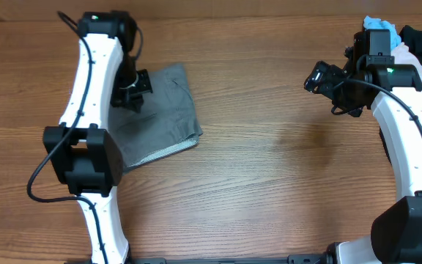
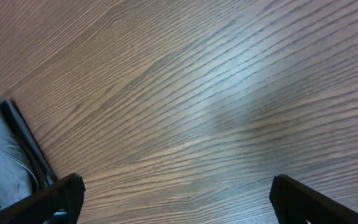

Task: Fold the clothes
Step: 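Lower the left gripper onto the folded grey shorts and grasp them, then drag the grey shorts with the left gripper toward the upper left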

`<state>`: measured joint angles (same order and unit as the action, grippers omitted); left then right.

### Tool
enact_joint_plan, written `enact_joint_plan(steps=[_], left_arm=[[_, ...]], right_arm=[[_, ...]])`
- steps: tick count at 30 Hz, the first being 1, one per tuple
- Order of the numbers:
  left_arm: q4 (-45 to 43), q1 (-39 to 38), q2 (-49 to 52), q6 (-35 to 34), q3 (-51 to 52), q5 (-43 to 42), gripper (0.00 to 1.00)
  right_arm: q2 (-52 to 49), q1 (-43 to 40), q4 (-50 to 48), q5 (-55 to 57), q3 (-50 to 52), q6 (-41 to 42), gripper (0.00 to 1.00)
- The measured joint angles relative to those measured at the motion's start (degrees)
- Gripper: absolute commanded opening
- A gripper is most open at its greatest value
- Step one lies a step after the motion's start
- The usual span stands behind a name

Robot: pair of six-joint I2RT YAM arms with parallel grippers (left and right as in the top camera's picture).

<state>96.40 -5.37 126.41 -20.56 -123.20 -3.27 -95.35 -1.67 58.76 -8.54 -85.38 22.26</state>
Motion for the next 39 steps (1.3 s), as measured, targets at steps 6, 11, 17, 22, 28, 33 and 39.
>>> enact_joint_plan(steps=[6,11,17,22,28,33,39], left_arm=[[-2.3,-4.7,-7.1,-1.0,6.4,0.7,0.04],[-8.7,-7.8,-18.7,-2.6,18.5,0.9,0.04],[-19.6,-6.2,-23.6,-5.0,36.4,1.1,0.04],[-32.7,-3.5,-23.4,-6.7,46.9,1.6,0.04],[-43.0,-0.3,-23.4,-9.5,51.1,4.8,0.04],[-49.0,0.9,-22.3,-10.6,54.0,6.2,0.04],[-50.0,1.0,-17.7,-11.0,55.3,6.5,0.04]], right_arm=[[0.0,0.0,0.0,0.0,0.0,0.0,1.0],[0.0,0.0,0.0,0.0,0.0,0.0,1.0],[0.0,0.0,0.0,0.0,0.0,0.0,1.0],[0.0,0.0,0.0,0.0,0.0,0.0,1.0],[0.0,0.0,0.0,0.0,0.0,0.0,1.0],[0.0,0.0,0.0,0.0,0.0,0.0,1.0],[0.0,0.0,0.0,0.0,0.0,0.0,1.0]])
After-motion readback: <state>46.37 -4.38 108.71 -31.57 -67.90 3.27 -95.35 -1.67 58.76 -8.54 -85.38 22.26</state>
